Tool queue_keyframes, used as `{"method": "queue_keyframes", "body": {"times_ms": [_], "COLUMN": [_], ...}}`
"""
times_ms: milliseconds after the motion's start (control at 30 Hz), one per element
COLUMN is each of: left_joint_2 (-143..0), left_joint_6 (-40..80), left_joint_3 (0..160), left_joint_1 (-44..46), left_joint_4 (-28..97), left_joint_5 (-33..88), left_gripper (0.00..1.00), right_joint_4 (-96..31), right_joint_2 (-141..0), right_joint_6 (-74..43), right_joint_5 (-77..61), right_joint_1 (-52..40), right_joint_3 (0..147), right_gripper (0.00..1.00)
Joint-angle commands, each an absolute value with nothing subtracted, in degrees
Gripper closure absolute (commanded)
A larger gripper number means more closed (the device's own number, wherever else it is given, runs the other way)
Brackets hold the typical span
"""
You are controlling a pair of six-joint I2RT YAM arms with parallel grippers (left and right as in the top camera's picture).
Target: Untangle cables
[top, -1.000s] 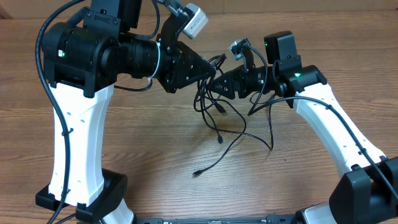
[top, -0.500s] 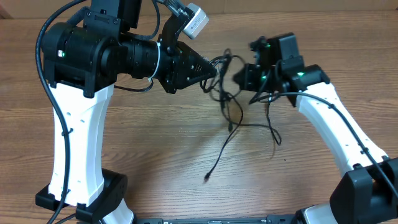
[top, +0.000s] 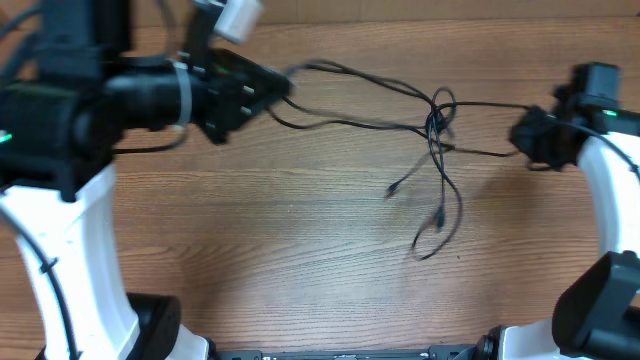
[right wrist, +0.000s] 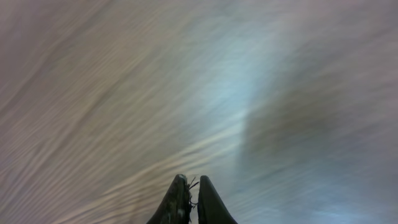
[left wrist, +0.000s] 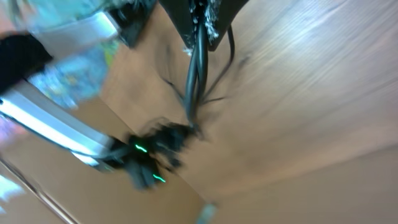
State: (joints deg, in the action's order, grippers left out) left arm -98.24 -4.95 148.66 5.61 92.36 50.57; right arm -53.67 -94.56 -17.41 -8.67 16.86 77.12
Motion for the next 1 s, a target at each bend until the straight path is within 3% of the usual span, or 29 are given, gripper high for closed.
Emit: {"method": "queue_keyframes", "body": {"times_ms": [0, 300, 467, 767, 967], "left_joint_2": [-95.3, -95.4, -95.4, -96.0, -96.1], "left_joint_6": [0.6, 2.6, 3.4, 3.9, 3.9], "left_joint_3": [150.3, 150.3, 150.3, 150.2, 150.2], "left_joint_1": [-2.5, -18.0, -19.6, -19.6, -19.0], "left_joint_4": [90.1, 87.5, 86.7, 85.6, 85.7], "left_joint_5": [50.9, 56.7, 57.3, 56.0, 58.7], "left_gripper": [0.96, 0.96, 0.96, 0.96, 0.96], "right_joint_4": [-54.3, -54.2, -52.9, -51.2, -50.7], "right_joint_2": [-94.4, -94.4, -94.4, -94.4, -94.4], "right_joint_6": [-12.9, -11.9, -6.6, -2.9, -1.2], "right_joint_5": [-5.3, -5.7, -21.1, -29.7, -40.2], "right_joint_1": [23.6, 40.6, 46.0, 44.9, 37.3], "right_joint_3": [77.0, 77.0, 77.0, 77.1, 77.1], "right_gripper": [0.96, 0.96, 0.96, 0.96, 0.96]}}
